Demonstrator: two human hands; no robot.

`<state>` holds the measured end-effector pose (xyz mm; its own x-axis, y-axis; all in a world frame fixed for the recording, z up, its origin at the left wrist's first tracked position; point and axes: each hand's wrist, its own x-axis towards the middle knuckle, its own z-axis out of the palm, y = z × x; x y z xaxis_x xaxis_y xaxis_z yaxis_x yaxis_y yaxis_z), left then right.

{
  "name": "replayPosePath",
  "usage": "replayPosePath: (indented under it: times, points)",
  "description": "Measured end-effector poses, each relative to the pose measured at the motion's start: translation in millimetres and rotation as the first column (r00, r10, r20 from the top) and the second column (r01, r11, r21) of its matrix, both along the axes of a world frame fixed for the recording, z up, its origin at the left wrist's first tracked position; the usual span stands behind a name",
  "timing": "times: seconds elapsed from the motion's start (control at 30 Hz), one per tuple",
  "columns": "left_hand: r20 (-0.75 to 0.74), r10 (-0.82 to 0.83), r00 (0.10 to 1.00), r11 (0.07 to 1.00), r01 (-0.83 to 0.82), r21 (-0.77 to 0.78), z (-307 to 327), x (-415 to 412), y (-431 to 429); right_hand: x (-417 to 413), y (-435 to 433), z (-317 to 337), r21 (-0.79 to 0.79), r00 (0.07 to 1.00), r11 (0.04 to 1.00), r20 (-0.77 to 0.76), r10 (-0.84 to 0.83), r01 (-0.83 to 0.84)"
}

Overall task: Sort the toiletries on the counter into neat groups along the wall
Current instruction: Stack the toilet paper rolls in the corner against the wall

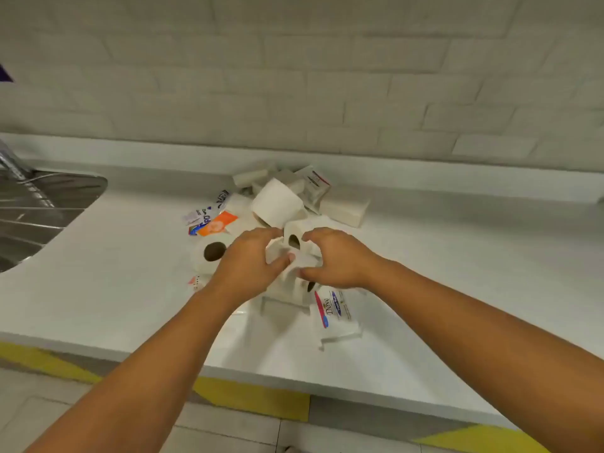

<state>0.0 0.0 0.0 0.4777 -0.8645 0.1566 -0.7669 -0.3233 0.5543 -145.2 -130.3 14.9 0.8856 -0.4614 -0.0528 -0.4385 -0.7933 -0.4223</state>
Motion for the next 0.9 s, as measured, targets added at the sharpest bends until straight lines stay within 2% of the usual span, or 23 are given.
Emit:
replayPosePath:
  times: [0.13,0.2,0.43,0.57,0.67,0.8,0.9]
  points:
    - [-0.106,0.071,0.992,0.982,-0.050,0.184,-28,10,5,13,-5,-23,0.079,0.994,0.996,-0.102,-0.037,0.045]
    - [-0.164,0.084,0.983,0.974,-0.046,0.221,-42,14,5,22,-12,-33,0.125,0.992,0.990,-0.123,-0.042,0.058]
    - [-0.374,0.072,0.924,0.986,-0.009,0.168,-63,12,3,25,-24,-46,0.269,0.992,0.959,-0.109,-0.063,0.090]
    - [-0.428,0.038,0.903,0.998,-0.011,0.064,-60,5,-2,13,-26,-47,0.355,0.994,0.929,-0.063,-0.085,0.102]
    - [-0.390,-0.062,0.919,0.998,0.066,-0.005,-59,1,-11,-5,-30,-45,0.467,0.989,0.875,0.006,-0.150,0.130]
    - [-0.472,-0.181,0.863,0.983,0.160,-0.085,-48,-13,-27,-37,-36,-36,0.656,0.957,0.747,0.132,-0.257,0.110]
    - [-0.546,-0.204,0.813,0.979,0.175,-0.104,-43,-30,-47,-67,-44,-39,0.696,0.912,0.704,0.185,-0.365,0.140]
